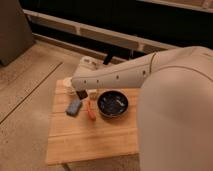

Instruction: Place the eraser on the white sponge

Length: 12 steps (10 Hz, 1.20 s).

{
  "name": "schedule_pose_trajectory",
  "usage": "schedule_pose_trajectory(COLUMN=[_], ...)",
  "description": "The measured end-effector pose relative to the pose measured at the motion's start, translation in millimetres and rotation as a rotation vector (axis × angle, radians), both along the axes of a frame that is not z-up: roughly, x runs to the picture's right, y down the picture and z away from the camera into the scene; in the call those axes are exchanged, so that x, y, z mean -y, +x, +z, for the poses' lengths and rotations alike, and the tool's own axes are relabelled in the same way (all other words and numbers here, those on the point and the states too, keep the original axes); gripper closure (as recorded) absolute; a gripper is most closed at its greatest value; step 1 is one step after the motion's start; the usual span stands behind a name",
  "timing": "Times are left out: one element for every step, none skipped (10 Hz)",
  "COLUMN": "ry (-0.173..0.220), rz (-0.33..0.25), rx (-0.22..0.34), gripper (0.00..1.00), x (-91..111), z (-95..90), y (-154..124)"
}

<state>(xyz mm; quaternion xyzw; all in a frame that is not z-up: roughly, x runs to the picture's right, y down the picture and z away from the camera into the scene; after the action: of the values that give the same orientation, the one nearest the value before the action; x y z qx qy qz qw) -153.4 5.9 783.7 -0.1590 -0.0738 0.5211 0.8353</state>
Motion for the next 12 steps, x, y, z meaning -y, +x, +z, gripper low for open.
schedule_pose_trajectory(ry=[-0.015,-0.029,-0.044,-0.06,-0.07,-0.079,-0.083,-0.092,-0.098,-0.111,-0.125,-0.136], rz=[-0.023,-0.051,-0.083,-0.125,-0.15,-0.174,-0.186,-0.196,-0.202,-0.212,-0.22,-0.227], rx=[0.008,0.013,0.018,0.012,0.006,-0.003,-0.019,-0.036,-0.047,-0.075,-0.097,-0.112], gripper=[1.0,1.0,1.0,1.0,1.0,1.0,1.0,1.0,1.0,1.0,1.0,1.0], x=[-11.3,-22.4,-34.0,-45.7,-51.9,-56.5,-56.3,-56.6,-57.4,-57.6,-58.5,-59.9], z=[7.2,14.6,21.1,31.3,37.1,42.7,47.8,52.0,54.5,60.9,66.3,70.1], y=[-13.3,-27.5,-41.2,-52.9,-59.1,-66.1,-66.5,-66.3,-65.7,-61.3,-58.0,-56.5])
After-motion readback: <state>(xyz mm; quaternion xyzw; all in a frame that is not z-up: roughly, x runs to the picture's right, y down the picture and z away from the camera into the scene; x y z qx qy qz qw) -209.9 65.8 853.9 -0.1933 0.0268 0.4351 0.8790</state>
